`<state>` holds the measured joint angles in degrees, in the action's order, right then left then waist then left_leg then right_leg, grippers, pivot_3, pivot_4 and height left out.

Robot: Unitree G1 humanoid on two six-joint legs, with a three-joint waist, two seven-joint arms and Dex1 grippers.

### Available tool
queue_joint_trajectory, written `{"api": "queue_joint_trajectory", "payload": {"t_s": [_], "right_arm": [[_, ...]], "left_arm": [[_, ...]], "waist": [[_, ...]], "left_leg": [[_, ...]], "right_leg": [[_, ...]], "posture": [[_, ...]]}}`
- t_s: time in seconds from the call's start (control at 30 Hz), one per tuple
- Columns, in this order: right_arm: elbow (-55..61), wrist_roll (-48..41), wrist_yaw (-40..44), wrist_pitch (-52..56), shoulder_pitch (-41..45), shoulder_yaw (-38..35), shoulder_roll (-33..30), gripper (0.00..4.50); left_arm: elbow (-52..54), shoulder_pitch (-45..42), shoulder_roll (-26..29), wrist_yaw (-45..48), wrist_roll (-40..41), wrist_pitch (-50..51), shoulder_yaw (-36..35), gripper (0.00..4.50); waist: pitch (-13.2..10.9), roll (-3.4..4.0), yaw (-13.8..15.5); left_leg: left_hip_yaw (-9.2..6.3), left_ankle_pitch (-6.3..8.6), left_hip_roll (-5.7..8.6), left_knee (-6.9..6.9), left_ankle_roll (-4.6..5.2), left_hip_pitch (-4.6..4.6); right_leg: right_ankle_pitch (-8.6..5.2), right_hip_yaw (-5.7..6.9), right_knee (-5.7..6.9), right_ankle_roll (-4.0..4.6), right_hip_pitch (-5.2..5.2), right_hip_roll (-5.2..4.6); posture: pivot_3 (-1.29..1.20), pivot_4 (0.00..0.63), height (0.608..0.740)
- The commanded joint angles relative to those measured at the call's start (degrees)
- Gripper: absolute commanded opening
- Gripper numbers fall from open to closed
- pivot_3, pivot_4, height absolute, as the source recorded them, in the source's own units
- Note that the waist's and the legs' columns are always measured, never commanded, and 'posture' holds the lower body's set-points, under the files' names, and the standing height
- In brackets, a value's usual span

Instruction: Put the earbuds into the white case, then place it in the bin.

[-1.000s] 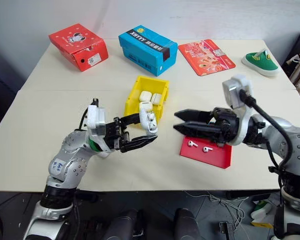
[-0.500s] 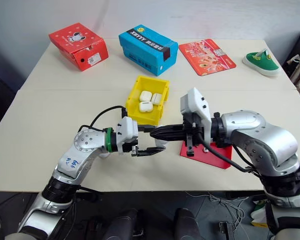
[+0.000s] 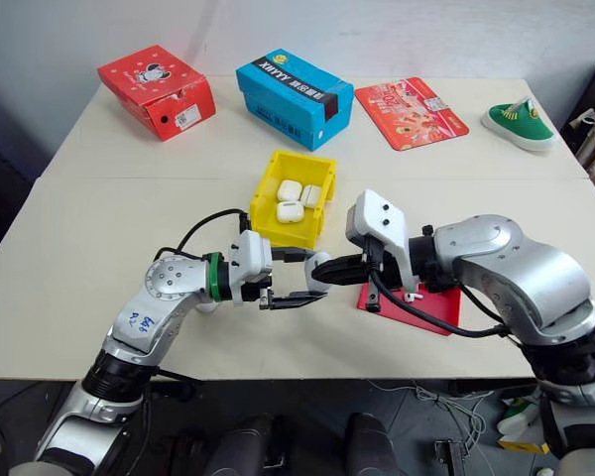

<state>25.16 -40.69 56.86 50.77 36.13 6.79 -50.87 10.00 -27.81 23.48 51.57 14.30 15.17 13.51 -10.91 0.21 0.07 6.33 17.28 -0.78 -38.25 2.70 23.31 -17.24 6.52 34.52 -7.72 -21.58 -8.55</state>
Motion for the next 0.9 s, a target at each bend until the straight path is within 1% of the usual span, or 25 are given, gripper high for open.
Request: {"api": "queue_joint_trajectory", "payload": {"t_s": [0.03, 0.07, 0.1, 0.17, 0.2, 0.23, 0.27, 0.3, 0.33, 0.37, 0.4, 0.43, 0.47, 0.5, 0.53, 0.57, 0.6, 0.67, 0.73, 0.8, 0.9], "right_arm": [[-0.34, -3.37, 0.21, -1.61, -4.84, -9.01, 0.17, 0.02], [-0.5, -4.86, -0.89, -1.7, -7.13, -12.78, 0.93, 0.02], [-0.33, -5.85, 0.0, -3.42, -9.94, -16.18, 1.4, 0.02], [0.47, -5.81, 0.24, -6.99, -17.04, -23.47, 2.31, 0.35], [0.83, -3.73, 0.57, -11.97, -20.74, -26.85, 3.64, 0.54], [1.12, -1.77, 0.36, -15.98, -24.27, -29.9, 4.84, 0.96], [1.15, 1.61, 1.58, -22.64, -28.08, -32.53, 6.03, 1.18], [1.06, 4.51, 2.43, -28.46, -31.36, -34.73, 7.19, 1.61], [1.21, 6.31, 3.25, -32.89, -34.17, -36.56, 8.31, 1.84], [1.12, 8.09, 3.05, -36.93, -36.2, -38.1, 9.49, 2.26], [0.82, 8.6, 1.46, -39.85, -37.36, -40.14, 11.51, 2.58], [0.83, 9.25, 0.16, -41.68, -39.07, -41.8, 12.77, 2.85], [0.95, 8.53, 0.64, -43.17, -41.28, -43.51, 13.96, 3.25], [1.59, 7.42, 1.24, -42.72, -44.35, -44.5, 14.63, 3.58], [1.3, 8.25, 1.99, -45.58, -46.4, -44.85, 15.69, 3.9], [1.18, 8.2, 1.8, -45.97, -48.95, -45.11, 16.75, 4.26], [0.56, 9.3, 1.64, -48.42, -50.67, -45.21, 17.92, 4.46], [-0.17, 10.44, 0.18, -50.91, -52.73, -45.6, 19.37, 4.46], [-0.67, 11.89, -2.14, -53.05, -53.16, -46.07, 20.19, 4.46], [-0.68, 12.77, -3.73, -54.12, -53.17, -45.77, 20.21, 4.46], [-0.35, 12.69, -6.46, -54.89, -52.01, -45.1, 20.5, 4.46]], "left_arm": [[4.64, 1.79, 0.46, 0.46, 4.84, 0.68, -4.01, 2.79], [5.71, 2.79, 0.92, 0.53, 6.36, 1.79, -5.32, 2.79], [6.67, 3.85, 1.56, 0.88, 7.8, 2.46, -6.62, 2.79], [8.76, 6.48, 3.64, 2.07, 10.96, 3.85, -9.75, 2.79], [9.75, 7.99, 4.92, 3.06, 12.99, 4.51, -11.58, 2.79], [10.68, 9.45, 6.09, 4.29, 15.23, 4.87, -13.47, 2.79], [11.17, 10.89, 7.47, 5.41, 16.93, 5.13, -15.35, 2.79], [11.13, 11.98, 8.99, 6.32, 18.1, 5.76, -16.88, 2.79], [10.71, 12.79, 10.17, 6.92, 19.17, 6.19, -18.49, 2.79], [9.82, 12.9, 10.49, 6.21, 20.24, 6.79, -20.25, 2.79], [8.24, 12.12, 10.61, 4.5, 20.79, 7.85, -21.75, 2.79], [6.48, 10.78, 10.5, 2.98, 20.86, 8.29, -22.76, 2.79], [4.43, 8.61, 9.81, 1.04, 20.68, 8.58, -23.48, 2.79], [2.57, 6.09, 9.31, -0.92, 19.57, 9.12, -23.09, 2.79], [0.77, 3.54, 8.77, -2.68, 17.94, 9.45, -22.12, 2.79], [-1.64, 0.2, 7.44, -4.27, 16.73, 9.37, -21.03, 2.79], [-4.17, -2.87, 6.25, -5.5, 15.17, 8.88, -19.66, 2.79], [-9.64, -8.44, 4.22, -7.17, 11.65, 7.81, -17.04, 2.79], [-19.65, -16.39, 1.16, -10.33, 6.86, 7.23, -14.07, 2.79], [-27.99, -22.47, -1.47, -11.77, 3.67, 6.42, -11.81, 2.79], [-38.59, -28.73, -4.59, -13.07, -0.18, 4.39, -9.76, 2.79]], "waist": [[-0.01, -0.08, 0.16], [-0.02, -0.09, 0.18], [-0.03, -0.1, 0.26], [-0.03, -0.11, 0.5], [-0.03, -0.11, 0.64], [-0.03, -0.11, 0.75], [-0.03, -0.11, 0.9], [-0.03, -0.11, 1.05], [-0.03, -0.09, 1.12], [-0.03, -0.1, 1.2], [-0.03, -0.1, 1.34], [-0.03, -0.1, 1.34], [-0.03, -0.1, 1.59], [-0.04, -0.13, 1.87], [-0.01, -0.18, 2.12], [0.01, -0.21, 2.17], [0.01, -0.22, 2.36], [0.03, -0.25, 2.29], [0.03, -0.26, 2.27], [0.02, -0.29, 2.24], [0.0, -0.31, 1.53]], "left_leg": [[-0.03, 0.0, 0.0, 0.0, 0.0, 0.0], [-0.05, 0.0, 0.0, 0.01, 0.0, 0.0], [-0.04, 0.0, 0.0, 0.0, 0.0, 0.0], [-0.08, 0.0, 0.0, 0.04, 0.0, -0.01], [-0.08, 0.0, 0.0, 0.05, 0.0, -0.01], [-0.06, 0.0, 0.0, 0.06, 0.0, -0.02], [-0.05, 0.0, 0.0, 0.05, 0.0, -0.02], [-0.04, 0.0, 0.0, 0.06, 0.0, -0.02], [-0.02, 0.01, -0.01, 0.05, -0.01, -0.05], [0.09, -0.01, 0.02, 0.07, 0.01, -0.06], [0.08, -0.01, -0.01, 0.06, 0.0, -0.11], [0.11, -0.01, 0.0, 0.06, 0.0, -0.12], [0.11, -0.02, 0.0, 0.04, -0.01, -0.13], [0.07, -0.06, 0.05, 0.05, 0.01, -0.12], [-0.04, -0.1, 0.09, 0.03, -0.01, -0.12], [-0.04, -0.12, 0.09, 0.04, -0.02, -0.13], [-0.03, -0.12, 0.1, 0.03, -0.02, -0.15], [0.02, -0.12, 0.12, 0.04, -0.02, -0.16], [0.11, -0.12, 0.16, 0.05, -0.01, -0.2], [0.14, -0.13, 0.17, 0.05, 0.0, -0.2], [0.19, -0.15, 0.13, 0.09, -0.02, -0.2]], "right_leg": [[0.0, 0.02, -0.01, 0.0, 0.02, 0.0], [0.0, 0.04, -0.02, 0.0, 0.05, 0.0], [0.0, 0.02, -0.02, 0.0, 0.04, -0.01], [0.0, 0.05, -0.03, 0.0, 0.07, 0.0], [0.0, 0.06, -0.04, 0.0, 0.07, 0.0], [0.0, 0.05, -0.04, 0.0, 0.07, 0.0], [0.0, 0.05, -0.04, 0.0, 0.08, 0.02], [0.0, 0.05, -0.04, 0.0, 0.08, 0.03], [0.0, 0.03, -0.03, 0.0, 0.09, 0.04], [0.0, -0.06, -0.03, -0.01, 0.03, 0.03], [0.0, -0.06, -0.02, -0.01, 0.07, 0.06], [0.0, -0.08, 0.01, -0.01, 0.07, 0.05], [0.03, -0.1, 0.02, -0.06, 0.07, 0.05], [0.05, -0.13, 0.08, -0.1, 0.08, 0.04], [0.06, -0.12, 0.05, -0.11, 0.1, 0.04], [0.06, -0.15, 0.08, -0.11, 0.12, 0.05], [0.07, -0.16, 0.13, -0.12, 0.12, 0.06], [0.08, -0.2, 0.16, -0.14, 0.11, 0.06], [0.09, -0.28, 0.21, -0.15, 0.08, 0.06], [0.09, -0.29, 0.22, -0.16, 0.07, 0.08], [0.08, -0.3, 0.19, -0.15, 0.02, 0.13]], "posture": [[0.0, 0.15, 0.74], [0.0, 0.15, 0.74], [0.0, 0.15, 0.74], [0.0, 0.15, 0.74], [0.0, 0.15, 0.74], [0.0, 0.15, 0.74], [0.0, 0.15, 0.74], [0.0, 0.15, 0.74], [0.0, 0.15, 0.74], [0.0, 0.15, 0.74], [0.0, 0.15, 0.74], [0.0, 0.15, 0.74], [0.0, 0.15, 0.74], [0.0, 0.15, 0.74], [0.0, 0.15, 0.74], [0.0, 0.15, 0.74], [0.0, 0.15, 0.74], [0.0, 0.15, 0.74], [0.0, 0.15, 0.74], [0.0, 0.15, 0.74], [0.0, 0.15, 0.74]]}}
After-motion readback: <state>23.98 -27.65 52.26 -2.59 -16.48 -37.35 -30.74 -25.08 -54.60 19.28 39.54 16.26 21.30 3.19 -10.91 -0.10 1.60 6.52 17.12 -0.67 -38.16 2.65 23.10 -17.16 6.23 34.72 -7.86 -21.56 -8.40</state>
